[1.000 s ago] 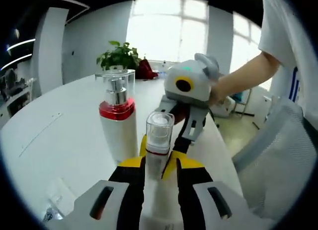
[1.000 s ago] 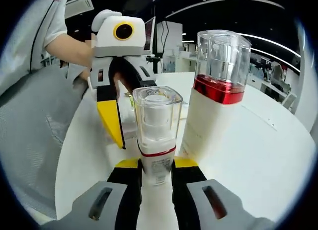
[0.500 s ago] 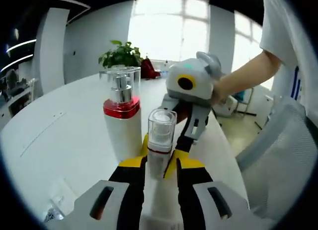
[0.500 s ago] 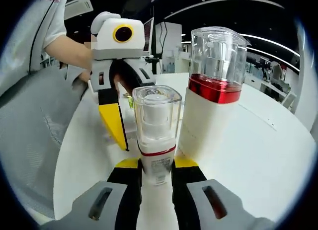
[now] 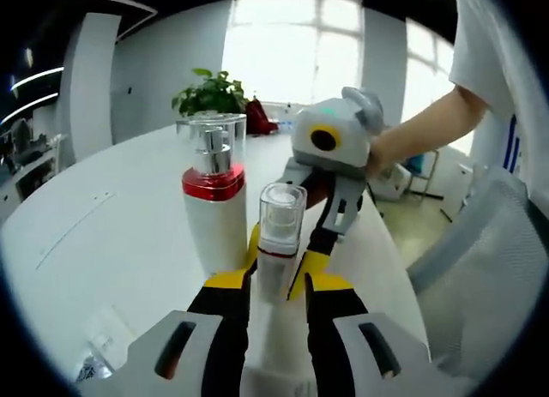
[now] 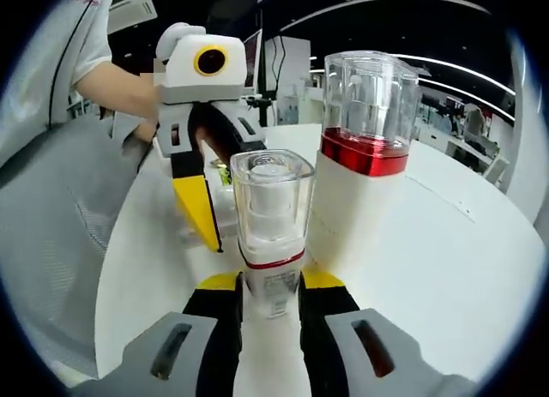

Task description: Arrange the skincare products in the storage area until every visible bottle or jar stands upright without overlapping.

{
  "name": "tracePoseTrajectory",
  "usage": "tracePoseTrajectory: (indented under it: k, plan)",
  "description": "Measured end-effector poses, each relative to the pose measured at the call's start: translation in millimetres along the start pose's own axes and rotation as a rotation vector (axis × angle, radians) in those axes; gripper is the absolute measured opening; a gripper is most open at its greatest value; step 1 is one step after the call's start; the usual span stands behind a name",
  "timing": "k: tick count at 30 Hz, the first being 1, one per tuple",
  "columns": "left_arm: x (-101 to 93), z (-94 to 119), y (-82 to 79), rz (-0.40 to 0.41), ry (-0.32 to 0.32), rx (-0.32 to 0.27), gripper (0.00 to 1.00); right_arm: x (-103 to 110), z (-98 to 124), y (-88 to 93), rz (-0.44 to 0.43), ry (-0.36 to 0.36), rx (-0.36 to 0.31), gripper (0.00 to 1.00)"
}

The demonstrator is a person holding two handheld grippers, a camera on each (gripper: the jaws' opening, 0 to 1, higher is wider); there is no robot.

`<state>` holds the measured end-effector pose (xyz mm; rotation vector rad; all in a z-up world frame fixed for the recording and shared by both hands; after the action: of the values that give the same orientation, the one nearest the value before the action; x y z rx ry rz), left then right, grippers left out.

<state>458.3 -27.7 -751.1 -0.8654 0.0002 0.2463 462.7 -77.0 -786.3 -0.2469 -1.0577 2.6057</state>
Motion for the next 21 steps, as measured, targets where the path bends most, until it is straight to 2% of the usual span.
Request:
tracePoseTrajectory:
  k: [9,18,21]
  plan:
    - [1.8,4,5.6,0.009,-0.009,0.013,0.20,-2,9,3.3,-0.019,0.022,0.016,0.27]
    - [-0.4,21,7.2,0.064,-0.042,0.000,0.27,-3,33,8.9,-0.088,0.098,0.028,0.37]
    - [1.9,30,14.5,0.094,-0.059,-0.001,0.30,0,41,6.0,-0.115,0.132,0.027,0.40]
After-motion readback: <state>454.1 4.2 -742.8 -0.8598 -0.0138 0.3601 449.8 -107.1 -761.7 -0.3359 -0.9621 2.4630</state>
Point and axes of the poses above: the point that each gripper's makers call its tool centre point, and the gripper's own axes: z roughly backward along the fingers, x roughly to its left, y roughly out of its underside, the point moved 3 cm from there along z, roughly backward along the fingers, and after that the axes turned 14 degrees about x, right-handed, at the moved point
